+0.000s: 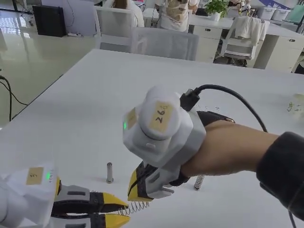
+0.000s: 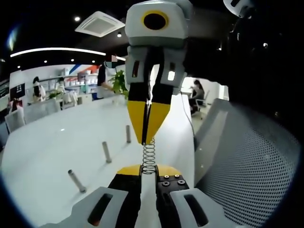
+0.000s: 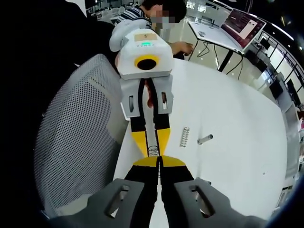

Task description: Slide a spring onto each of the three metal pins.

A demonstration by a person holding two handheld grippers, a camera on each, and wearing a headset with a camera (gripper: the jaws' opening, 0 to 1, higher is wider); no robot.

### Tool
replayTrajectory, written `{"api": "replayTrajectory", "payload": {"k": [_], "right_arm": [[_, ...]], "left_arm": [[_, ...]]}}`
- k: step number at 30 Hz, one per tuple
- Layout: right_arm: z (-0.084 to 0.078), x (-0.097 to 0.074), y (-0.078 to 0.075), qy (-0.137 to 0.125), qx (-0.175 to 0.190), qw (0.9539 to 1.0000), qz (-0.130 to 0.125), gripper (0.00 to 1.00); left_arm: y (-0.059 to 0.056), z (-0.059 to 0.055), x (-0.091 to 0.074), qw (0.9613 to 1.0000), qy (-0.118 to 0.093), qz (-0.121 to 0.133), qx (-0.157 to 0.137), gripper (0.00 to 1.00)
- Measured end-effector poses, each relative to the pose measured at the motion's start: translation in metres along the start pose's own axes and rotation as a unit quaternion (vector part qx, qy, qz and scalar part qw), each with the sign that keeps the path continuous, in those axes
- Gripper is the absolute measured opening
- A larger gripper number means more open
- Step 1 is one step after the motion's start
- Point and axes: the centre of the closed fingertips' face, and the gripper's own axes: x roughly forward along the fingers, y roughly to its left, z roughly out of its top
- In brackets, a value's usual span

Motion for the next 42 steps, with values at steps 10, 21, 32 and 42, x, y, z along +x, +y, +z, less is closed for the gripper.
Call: {"api": "replayTrajectory", "payload": {"k": [10, 21, 32, 42], "right_arm": [[-0.014, 0.002, -0.002, 0.005, 0.02, 0.9998, 0.003, 0.18], [-0.031, 0.014, 0.0, 0.021, 0.033, 0.9991, 0.017, 0.18], [-0.024, 0.009, 0.0, 0.016, 0.028, 0.9994, 0.009, 0.09], [-0.002, 0.007, 0.002, 0.001, 0.008, 0.9999, 0.007, 0.09]], "left_arm": [[0.002, 0.0, -0.001, 1.0, 0.001, 0.004, 0.002, 0.02], [0.001, 0.008, -0.002, 0.9999, -0.014, 0.007, -0.001, 0.02], [0.0, 0.008, 0.0, 0.9999, -0.012, 0.006, -0.002, 0.02], [0.001, 0.007, 0.001, 1.0, -0.008, 0.005, -0.001, 0.02]]}}
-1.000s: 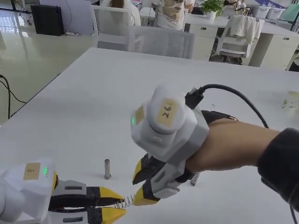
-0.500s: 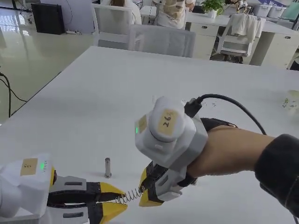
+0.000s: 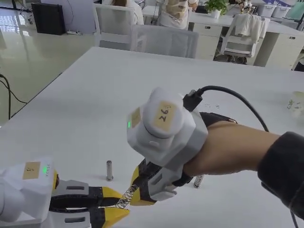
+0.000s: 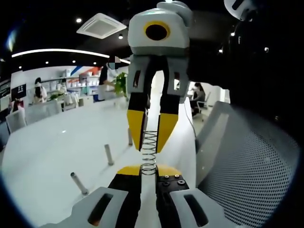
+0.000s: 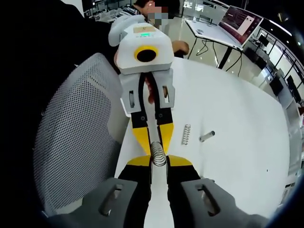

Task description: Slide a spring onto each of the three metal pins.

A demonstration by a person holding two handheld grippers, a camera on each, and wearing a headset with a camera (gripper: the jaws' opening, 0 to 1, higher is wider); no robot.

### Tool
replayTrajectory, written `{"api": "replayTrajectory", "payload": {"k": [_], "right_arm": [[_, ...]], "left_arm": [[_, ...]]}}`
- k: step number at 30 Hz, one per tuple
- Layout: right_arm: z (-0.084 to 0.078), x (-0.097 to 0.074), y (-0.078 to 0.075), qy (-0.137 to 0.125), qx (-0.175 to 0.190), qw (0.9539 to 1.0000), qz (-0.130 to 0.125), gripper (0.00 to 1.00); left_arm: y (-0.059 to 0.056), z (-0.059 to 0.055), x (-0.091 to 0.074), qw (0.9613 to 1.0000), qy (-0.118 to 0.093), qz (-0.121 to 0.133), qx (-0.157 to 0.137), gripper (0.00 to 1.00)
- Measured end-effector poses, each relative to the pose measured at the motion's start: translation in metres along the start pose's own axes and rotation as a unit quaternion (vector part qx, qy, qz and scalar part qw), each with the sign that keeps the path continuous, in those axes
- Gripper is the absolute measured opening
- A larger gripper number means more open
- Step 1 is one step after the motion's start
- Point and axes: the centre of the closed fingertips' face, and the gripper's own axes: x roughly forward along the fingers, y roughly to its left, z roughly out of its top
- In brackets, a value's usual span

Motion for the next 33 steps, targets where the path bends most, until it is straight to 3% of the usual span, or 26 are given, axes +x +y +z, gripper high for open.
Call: {"api": "replayTrajectory", "payload": {"k": [11, 23, 33], "right_arm": [[0.01, 0.006, 0.004, -0.008, -0.004, 0.9999, 0.011, 0.08], [0.008, 0.011, 0.007, 0.0, -0.006, 0.9999, 0.015, 0.08], [0.008, 0.009, 0.001, -0.003, -0.002, 1.0, 0.005, 0.08]], "left_arm": [[0.001, -0.001, 0.0, 1.0, 0.001, -0.001, 0.001, 0.02], [-0.001, -0.001, 0.001, 1.0, 0.005, -0.006, 0.004, 0.02], [0.005, 0.0, 0.001, 0.9999, -0.008, 0.005, -0.007, 0.04]]}}
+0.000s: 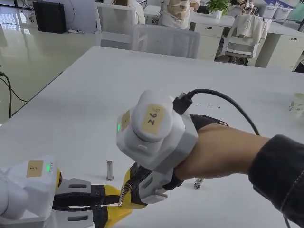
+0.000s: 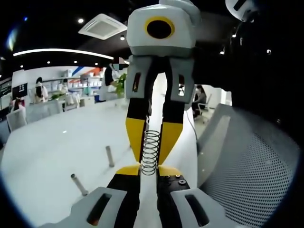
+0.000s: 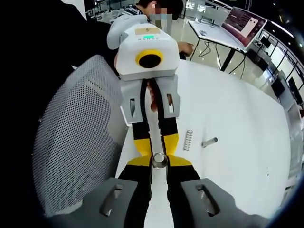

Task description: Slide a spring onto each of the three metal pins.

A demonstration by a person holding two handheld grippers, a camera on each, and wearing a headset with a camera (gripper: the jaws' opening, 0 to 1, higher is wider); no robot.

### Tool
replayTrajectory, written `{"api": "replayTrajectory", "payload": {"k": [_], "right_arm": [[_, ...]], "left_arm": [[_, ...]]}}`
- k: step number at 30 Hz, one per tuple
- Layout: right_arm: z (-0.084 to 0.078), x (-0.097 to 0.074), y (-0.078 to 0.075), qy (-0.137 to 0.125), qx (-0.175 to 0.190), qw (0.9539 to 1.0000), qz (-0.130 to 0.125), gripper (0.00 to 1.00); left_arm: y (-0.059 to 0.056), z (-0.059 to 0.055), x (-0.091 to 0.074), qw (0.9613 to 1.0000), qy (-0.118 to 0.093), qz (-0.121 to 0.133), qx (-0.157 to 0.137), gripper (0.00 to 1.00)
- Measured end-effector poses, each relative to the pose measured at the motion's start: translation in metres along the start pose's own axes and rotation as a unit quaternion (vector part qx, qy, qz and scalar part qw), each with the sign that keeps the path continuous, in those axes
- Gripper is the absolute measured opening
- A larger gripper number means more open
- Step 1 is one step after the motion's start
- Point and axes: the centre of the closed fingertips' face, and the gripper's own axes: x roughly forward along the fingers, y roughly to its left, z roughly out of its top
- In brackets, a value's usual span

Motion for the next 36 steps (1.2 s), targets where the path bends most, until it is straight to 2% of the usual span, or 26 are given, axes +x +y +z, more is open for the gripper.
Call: {"api": "replayTrajectory", "payload": {"k": [4, 22, 28, 36], "right_arm": [[-0.002, -0.002, -0.003, -0.002, 0.005, 1.0, -0.003, 0.08], [-0.029, -0.022, -0.031, 0.005, 0.044, 0.9983, -0.038, 0.08], [-0.039, -0.031, -0.043, 0.006, 0.057, 0.9969, -0.053, 0.08], [-0.052, -0.042, -0.059, 0.009, 0.073, 0.9945, -0.074, 0.08]], "left_arm": [[0.002, -0.001, 0.0, 1.0, 0.0, 0.005, -0.005, 0.09], [0.011, -0.01, -0.004, 0.999, -0.002, 0.032, -0.032, 0.29], [0.016, -0.013, -0.009, 0.9978, -0.005, 0.048, -0.046, 0.38], [0.024, -0.017, -0.017, 0.9959, -0.008, 0.068, -0.059, 0.44]]}}
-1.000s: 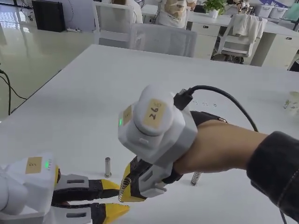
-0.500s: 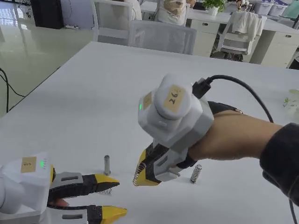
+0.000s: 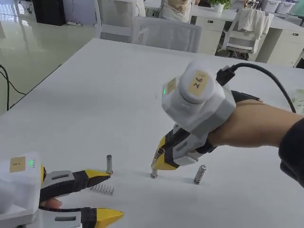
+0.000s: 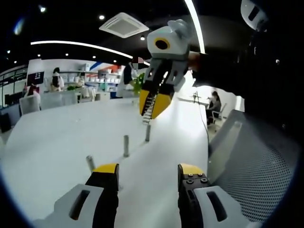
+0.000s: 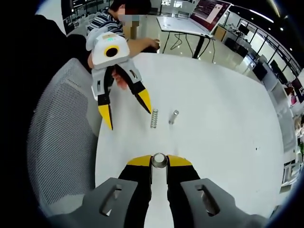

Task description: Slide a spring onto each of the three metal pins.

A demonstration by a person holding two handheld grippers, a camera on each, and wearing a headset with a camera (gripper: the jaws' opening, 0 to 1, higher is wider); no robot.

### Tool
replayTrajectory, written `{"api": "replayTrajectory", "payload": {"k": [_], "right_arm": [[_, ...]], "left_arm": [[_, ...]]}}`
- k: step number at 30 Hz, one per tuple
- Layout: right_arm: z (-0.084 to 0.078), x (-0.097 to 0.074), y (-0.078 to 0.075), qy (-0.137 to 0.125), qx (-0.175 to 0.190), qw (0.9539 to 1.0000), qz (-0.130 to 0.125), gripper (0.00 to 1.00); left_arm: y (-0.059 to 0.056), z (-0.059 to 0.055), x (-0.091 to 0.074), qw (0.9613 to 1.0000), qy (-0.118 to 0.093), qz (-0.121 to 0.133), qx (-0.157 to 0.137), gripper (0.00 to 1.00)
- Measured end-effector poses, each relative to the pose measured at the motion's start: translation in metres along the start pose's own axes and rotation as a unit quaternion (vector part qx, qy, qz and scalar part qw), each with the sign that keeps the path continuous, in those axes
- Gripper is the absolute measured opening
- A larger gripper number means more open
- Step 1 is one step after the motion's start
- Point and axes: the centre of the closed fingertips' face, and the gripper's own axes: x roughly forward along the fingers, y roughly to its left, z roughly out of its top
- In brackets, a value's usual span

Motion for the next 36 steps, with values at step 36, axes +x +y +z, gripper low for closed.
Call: {"api": "replayTrajectory", "payload": {"k": [36], "right_arm": [[-0.027, 0.033, -0.048, 0.016, 0.033, 0.9989, -0.031, 0.08]], "left_arm": [[0.013, -0.008, -0.011, 0.9993, 0.0, 0.033, -0.017, 0.53]]}}
